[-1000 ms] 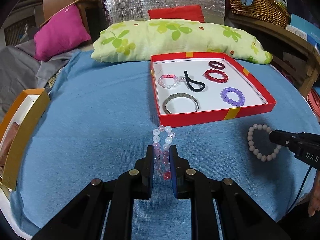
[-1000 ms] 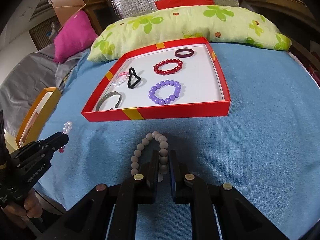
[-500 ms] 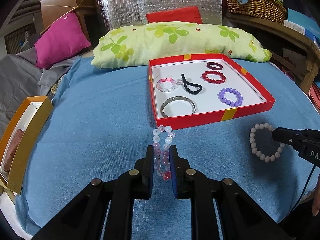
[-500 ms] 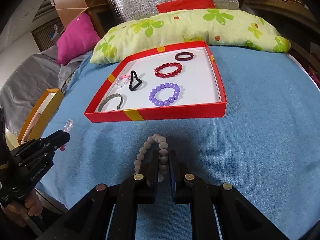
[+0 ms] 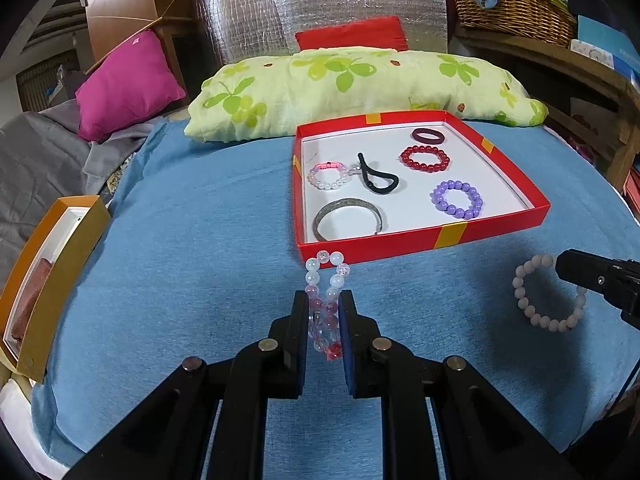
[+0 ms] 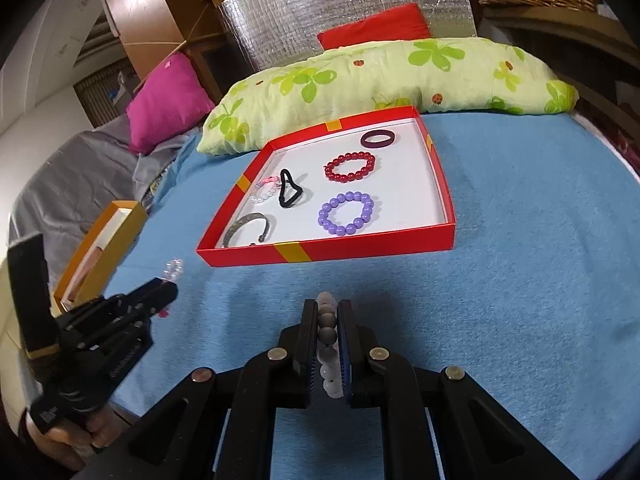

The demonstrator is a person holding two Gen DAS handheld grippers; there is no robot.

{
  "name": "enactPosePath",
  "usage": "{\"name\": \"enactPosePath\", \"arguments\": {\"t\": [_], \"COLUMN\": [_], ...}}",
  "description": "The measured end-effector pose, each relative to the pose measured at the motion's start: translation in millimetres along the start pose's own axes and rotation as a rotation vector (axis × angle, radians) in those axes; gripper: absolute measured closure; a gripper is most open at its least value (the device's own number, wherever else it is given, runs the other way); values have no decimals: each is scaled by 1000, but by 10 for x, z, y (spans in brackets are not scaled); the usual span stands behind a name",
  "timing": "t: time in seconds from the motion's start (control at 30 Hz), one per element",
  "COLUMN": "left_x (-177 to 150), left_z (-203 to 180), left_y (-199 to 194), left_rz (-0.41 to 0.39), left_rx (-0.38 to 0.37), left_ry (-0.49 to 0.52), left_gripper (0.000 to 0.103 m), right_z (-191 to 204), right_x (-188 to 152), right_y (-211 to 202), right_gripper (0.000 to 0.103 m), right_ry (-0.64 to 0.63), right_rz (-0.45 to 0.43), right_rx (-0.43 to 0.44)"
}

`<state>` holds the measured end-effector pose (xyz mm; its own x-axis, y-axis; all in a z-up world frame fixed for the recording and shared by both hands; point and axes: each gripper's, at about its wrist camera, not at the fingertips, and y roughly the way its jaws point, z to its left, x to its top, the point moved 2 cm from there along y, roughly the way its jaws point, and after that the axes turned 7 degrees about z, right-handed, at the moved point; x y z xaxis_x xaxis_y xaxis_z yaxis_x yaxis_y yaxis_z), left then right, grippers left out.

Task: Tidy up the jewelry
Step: 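Close the right tool on the pearl bracelet and lift it, then carry the pink bead and pearl bracelets into the red tray with both tools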

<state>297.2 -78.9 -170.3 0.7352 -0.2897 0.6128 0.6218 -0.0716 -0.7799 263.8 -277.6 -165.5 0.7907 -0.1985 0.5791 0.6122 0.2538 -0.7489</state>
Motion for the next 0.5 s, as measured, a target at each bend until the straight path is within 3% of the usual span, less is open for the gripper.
{"name": "enactPosePath", "arguments": {"t": [0.3,0.5], "left_x": [53,63], "left_z": [-39,18], "left_y": [5,16], "left_rz": [4,10], "left_rx": [-36,-41], "left_ry": [7,5], "left_gripper": [87,87], "right_z": [31,-185], "right_x": [58,60], "right_y": [47,230], "right_gripper": [92,92], "right_ry": [11,43], "right_rz": [24,112], "right_rx": [45,-44]}}
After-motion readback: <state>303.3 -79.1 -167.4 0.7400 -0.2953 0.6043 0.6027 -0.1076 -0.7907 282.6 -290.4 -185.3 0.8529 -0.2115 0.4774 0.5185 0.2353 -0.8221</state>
